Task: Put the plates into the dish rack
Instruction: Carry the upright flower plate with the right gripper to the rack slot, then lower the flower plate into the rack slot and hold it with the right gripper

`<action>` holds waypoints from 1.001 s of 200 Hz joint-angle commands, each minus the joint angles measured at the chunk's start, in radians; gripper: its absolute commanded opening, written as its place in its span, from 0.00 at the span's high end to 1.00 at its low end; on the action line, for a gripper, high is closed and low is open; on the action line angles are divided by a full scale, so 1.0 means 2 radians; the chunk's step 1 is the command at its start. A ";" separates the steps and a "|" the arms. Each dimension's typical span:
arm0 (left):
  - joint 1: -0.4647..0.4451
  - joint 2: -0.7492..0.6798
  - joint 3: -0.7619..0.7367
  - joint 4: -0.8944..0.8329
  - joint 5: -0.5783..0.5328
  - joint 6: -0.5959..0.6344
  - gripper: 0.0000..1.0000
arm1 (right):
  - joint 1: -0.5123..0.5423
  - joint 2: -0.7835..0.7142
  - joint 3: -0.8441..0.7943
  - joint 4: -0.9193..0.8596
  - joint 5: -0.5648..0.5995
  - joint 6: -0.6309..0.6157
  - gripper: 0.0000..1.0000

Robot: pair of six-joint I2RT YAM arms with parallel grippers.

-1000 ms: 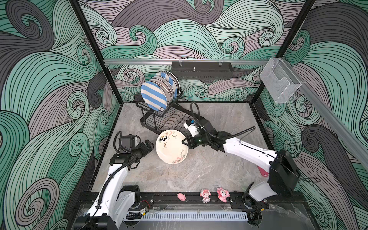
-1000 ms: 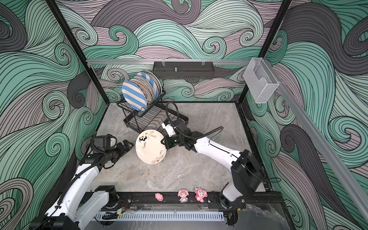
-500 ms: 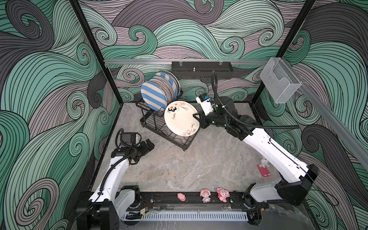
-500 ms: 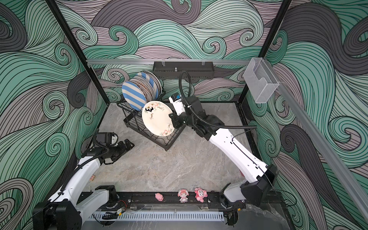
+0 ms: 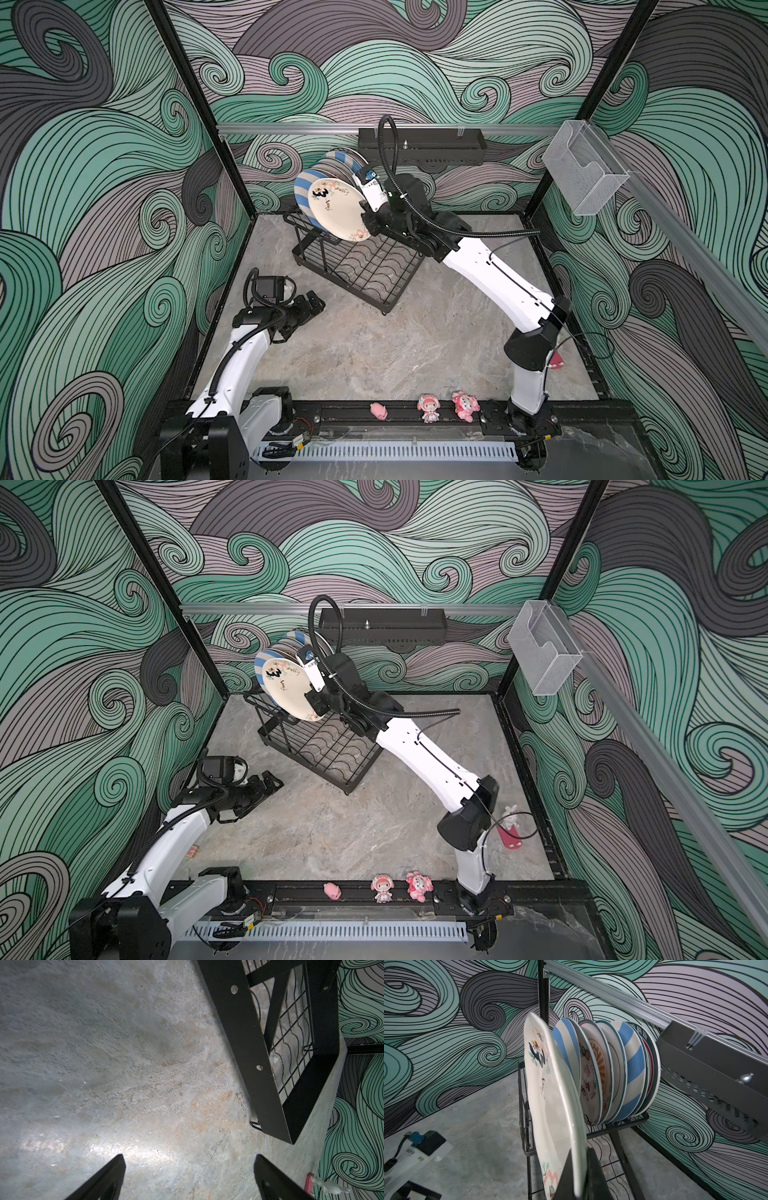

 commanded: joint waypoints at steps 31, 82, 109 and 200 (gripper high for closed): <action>0.003 0.005 0.003 -0.009 0.001 0.007 0.02 | -0.003 0.057 0.130 0.089 0.042 -0.028 1.00; 0.003 0.007 0.003 -0.010 0.000 0.007 0.01 | -0.005 0.086 0.160 0.110 0.028 -0.028 1.00; 0.003 0.008 0.003 -0.010 -0.001 0.007 0.01 | -0.005 0.098 0.166 0.110 0.013 -0.014 1.00; 0.003 0.008 0.002 -0.011 -0.004 0.007 0.01 | -0.005 0.126 0.163 0.125 0.020 0.000 1.00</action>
